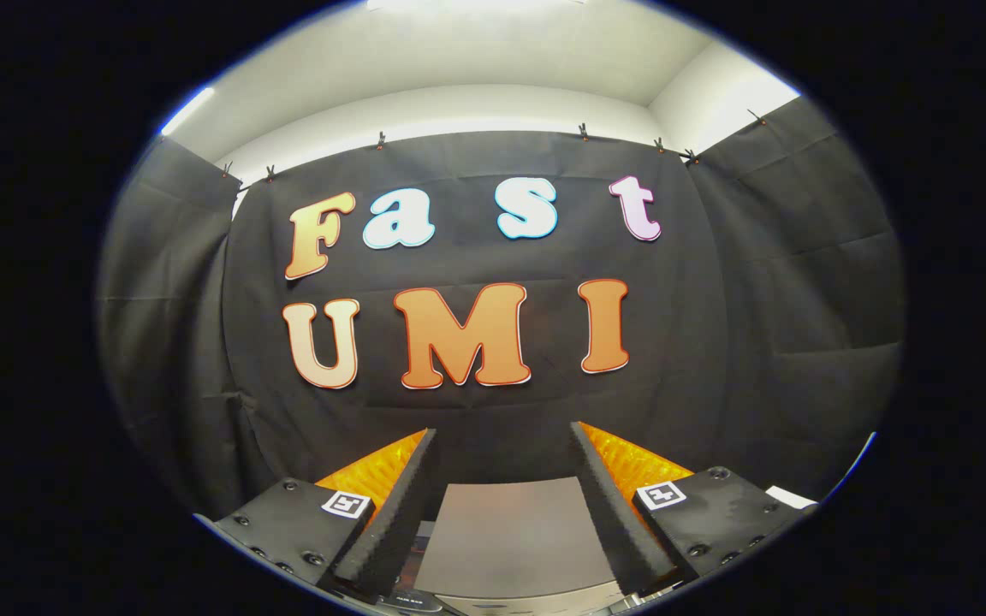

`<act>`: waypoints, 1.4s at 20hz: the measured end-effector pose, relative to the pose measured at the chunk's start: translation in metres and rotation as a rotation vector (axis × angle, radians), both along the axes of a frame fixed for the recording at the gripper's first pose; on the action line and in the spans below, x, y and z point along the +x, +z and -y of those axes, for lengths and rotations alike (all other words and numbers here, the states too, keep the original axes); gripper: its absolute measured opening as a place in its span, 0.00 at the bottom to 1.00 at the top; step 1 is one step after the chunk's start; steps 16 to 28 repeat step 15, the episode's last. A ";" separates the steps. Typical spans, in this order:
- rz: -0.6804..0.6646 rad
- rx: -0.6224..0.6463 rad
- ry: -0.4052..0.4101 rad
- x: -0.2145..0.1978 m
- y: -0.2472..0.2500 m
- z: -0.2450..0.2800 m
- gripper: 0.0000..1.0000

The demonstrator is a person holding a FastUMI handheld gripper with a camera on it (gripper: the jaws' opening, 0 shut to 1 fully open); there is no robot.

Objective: Put the clothes into the washing machine and then close the washing machine lid.

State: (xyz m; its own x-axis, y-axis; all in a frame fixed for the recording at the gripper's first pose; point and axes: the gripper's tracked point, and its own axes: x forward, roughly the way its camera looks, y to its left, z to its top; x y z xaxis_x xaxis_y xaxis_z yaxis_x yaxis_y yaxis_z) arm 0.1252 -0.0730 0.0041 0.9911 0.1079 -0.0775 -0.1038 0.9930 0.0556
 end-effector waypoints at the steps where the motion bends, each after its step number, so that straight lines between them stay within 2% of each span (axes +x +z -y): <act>1: 0.000 0.007 0.000 0.000 0.000 0.007 0.97; 28: 0.031 -0.009 0.024 0.009 -0.003 0.006 0.97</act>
